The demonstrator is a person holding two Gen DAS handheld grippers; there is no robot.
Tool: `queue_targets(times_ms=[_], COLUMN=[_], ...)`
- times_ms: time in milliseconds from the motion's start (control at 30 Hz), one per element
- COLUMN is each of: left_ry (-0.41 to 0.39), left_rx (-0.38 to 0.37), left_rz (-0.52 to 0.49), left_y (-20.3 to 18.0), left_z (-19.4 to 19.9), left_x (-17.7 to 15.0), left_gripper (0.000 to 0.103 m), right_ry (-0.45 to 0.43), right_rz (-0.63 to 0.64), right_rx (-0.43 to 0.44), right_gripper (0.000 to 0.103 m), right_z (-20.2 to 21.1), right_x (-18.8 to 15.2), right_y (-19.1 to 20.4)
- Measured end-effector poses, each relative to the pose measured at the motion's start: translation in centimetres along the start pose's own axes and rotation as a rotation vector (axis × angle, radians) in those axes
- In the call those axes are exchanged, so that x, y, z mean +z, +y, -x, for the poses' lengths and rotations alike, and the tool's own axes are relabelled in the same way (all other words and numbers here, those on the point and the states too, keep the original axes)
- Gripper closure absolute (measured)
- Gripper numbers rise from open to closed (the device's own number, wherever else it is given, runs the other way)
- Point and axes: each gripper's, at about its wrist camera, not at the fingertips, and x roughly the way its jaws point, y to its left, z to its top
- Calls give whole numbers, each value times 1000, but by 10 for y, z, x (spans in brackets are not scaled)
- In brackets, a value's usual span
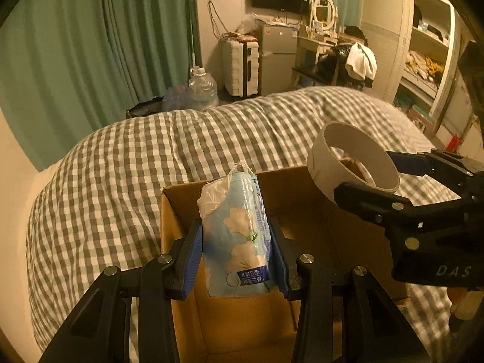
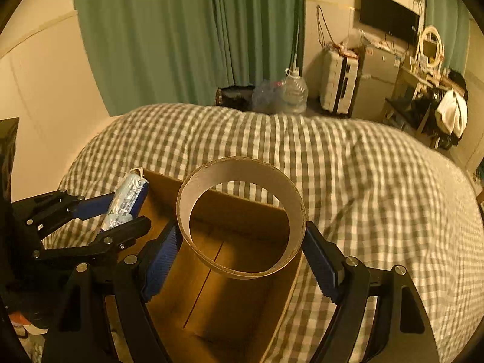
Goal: Organize objects
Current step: 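Carry the tissue pack and ring into the box and open both tools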
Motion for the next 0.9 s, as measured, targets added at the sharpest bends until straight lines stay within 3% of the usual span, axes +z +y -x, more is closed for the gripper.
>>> queue_targets(times_ms=[400,500,600,667,733,833,900], left_ry=[46,45,51,35,23,12,8], left_rx=[-33,-40,-63,-46,-28,-17,-2], left_rz=[0,7,11,-2,-5,0,11], left_y=[2,3,2,-1,-1,-2,-1], left_z=[-32,-33,-26,-18,-8,6,18], left_x=[-4,-3,-4,-5,-6,-5,-5], left_gripper=[60,55,45,28,19,17,10], right_ry=[42,36,39,26,7,-8,-22], right_rz=[-7,-19,-28,-32,-46,-70,-76], right_rx=[7,38,56,61,59,64,52], right_gripper=[24,23,23,18,12,12,10], right_z=[-31,-27,-21,-13,-4,11,26], right_x=[-20,-23,-27,-28,-25,-14,-11], right_y=[-8,-5,1,4,2,-3,-5])
